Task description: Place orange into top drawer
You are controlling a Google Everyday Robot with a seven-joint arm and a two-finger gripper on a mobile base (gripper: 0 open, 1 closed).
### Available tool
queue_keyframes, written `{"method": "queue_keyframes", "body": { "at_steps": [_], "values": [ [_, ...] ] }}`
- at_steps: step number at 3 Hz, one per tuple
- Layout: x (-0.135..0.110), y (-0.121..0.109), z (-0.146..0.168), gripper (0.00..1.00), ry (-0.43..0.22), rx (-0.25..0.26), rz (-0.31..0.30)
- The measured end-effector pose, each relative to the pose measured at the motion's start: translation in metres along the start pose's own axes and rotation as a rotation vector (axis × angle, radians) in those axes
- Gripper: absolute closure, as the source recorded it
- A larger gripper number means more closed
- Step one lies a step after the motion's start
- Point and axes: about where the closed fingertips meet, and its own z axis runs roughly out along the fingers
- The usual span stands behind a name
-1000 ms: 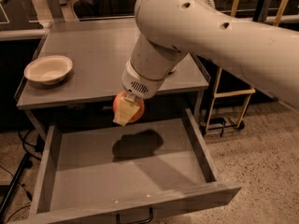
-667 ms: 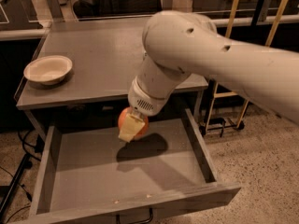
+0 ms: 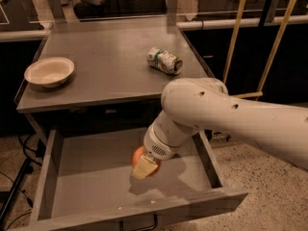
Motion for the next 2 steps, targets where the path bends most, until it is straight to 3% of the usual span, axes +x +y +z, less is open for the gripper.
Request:
{"method": "queue_keyframes", "body": {
  "at_steps": [2],
  "values": [
    [0.002, 0.002, 0.014, 1.00, -0.005, -0.010, 0.018]
  ]
}}
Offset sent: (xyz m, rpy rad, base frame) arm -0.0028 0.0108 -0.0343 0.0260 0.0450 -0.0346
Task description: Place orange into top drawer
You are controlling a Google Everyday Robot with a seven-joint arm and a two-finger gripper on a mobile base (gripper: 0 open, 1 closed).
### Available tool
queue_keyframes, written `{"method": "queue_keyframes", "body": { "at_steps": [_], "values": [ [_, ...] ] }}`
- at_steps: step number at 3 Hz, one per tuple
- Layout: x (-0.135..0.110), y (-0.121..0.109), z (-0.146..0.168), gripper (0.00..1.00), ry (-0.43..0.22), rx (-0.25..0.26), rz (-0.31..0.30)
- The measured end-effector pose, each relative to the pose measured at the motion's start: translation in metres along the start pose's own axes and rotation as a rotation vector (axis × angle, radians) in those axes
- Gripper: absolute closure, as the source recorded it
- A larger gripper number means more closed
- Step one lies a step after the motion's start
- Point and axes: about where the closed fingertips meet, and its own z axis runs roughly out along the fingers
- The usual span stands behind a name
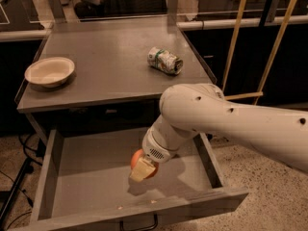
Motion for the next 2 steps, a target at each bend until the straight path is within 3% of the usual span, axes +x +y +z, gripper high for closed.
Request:
{"method": "queue_keyframes", "body": {
  "at_steps": [2],
  "values": [
    [0.0054, -0.0067, 0.0171, 1.00, -0.004, 0.008, 0.046]
  ]
}}
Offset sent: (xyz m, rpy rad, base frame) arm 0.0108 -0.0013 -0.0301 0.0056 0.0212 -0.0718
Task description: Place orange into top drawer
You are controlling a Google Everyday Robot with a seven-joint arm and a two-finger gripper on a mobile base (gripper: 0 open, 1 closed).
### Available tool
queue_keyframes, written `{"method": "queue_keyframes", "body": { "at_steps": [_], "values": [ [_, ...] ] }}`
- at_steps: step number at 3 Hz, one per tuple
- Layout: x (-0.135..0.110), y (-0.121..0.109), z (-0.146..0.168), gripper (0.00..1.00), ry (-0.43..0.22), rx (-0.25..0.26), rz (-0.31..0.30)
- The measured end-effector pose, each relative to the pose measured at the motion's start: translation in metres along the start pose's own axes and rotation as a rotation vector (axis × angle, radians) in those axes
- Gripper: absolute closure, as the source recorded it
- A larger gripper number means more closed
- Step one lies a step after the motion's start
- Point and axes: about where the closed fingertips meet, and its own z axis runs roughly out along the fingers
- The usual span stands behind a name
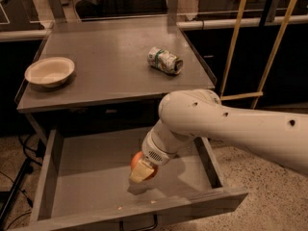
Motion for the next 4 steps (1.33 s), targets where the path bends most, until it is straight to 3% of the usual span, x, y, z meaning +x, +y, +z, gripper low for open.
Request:
{"method": "queue_keyframes", "body": {
  "at_steps": [4],
  "values": [
    [0.009, -0.027, 0.037, 1.00, 0.043, -0.039, 0.044]
  ]
}}
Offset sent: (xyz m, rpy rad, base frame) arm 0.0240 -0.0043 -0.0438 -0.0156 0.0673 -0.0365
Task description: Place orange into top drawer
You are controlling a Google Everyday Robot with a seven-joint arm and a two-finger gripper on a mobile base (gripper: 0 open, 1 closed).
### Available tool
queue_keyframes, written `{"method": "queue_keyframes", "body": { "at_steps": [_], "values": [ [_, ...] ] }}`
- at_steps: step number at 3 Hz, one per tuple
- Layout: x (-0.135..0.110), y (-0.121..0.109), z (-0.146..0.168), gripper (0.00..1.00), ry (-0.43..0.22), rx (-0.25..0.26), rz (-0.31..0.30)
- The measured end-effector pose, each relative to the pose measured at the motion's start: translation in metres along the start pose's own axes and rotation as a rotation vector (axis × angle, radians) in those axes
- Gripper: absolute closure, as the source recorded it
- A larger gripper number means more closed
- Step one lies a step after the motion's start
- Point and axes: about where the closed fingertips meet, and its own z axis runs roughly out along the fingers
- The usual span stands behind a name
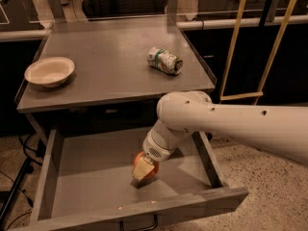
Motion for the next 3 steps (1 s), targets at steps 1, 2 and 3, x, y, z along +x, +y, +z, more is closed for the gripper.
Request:
{"method": "queue_keyframes", "body": {
  "at_steps": [1, 2, 3],
  "values": [
    [0.0000, 0.0000, 0.0000, 0.81, 0.000, 0.000, 0.000],
    [0.0000, 0.0000, 0.0000, 0.58, 0.000, 0.000, 0.000],
    [0.0000, 0.0000, 0.0000, 0.34, 0.000, 0.000, 0.000]
  ]
}}
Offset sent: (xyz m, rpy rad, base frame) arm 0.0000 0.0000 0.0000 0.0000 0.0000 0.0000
